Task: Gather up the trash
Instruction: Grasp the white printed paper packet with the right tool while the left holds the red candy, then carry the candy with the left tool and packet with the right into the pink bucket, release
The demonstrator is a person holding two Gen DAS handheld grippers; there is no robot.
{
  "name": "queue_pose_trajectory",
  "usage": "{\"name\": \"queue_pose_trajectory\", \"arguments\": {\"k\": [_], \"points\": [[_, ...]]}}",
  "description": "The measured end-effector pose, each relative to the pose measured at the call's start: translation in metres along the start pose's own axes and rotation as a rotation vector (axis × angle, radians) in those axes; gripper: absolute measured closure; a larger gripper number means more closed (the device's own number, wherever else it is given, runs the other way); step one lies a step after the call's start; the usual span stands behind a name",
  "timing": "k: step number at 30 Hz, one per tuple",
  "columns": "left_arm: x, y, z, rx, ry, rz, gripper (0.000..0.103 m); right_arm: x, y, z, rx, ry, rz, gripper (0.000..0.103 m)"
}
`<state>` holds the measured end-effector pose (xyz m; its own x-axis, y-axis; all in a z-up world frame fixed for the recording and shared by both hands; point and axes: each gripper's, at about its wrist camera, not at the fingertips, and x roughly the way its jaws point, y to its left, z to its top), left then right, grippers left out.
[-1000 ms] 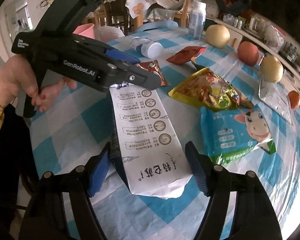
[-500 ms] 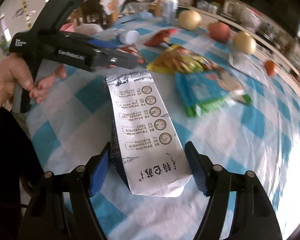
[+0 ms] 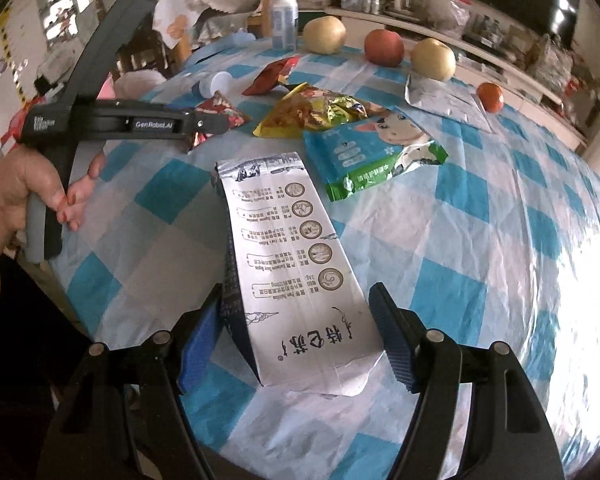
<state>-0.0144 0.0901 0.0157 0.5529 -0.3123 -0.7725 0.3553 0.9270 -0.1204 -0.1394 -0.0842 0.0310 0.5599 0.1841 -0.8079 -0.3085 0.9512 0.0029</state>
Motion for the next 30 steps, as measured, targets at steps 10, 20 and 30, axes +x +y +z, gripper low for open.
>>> {"name": "queue_pose_trajectory", "arguments": {"k": [10,20,30], "points": [[-0.042,0.017,-0.001,-0.080,-0.066,-0.033,0.066,-0.022,0.011,0.014,0.090,-0.072,0.045,0.038],[-0.099,0.057,-0.001,-0.176,-0.193,-0.013,0.066,-0.002,0.030,0.019,0.086,-0.055,0.021,0.058],[-0.105,0.061,0.001,-0.192,-0.203,-0.005,0.066,0.024,0.009,0.018,0.146,-0.030,-0.009,0.022]]}}
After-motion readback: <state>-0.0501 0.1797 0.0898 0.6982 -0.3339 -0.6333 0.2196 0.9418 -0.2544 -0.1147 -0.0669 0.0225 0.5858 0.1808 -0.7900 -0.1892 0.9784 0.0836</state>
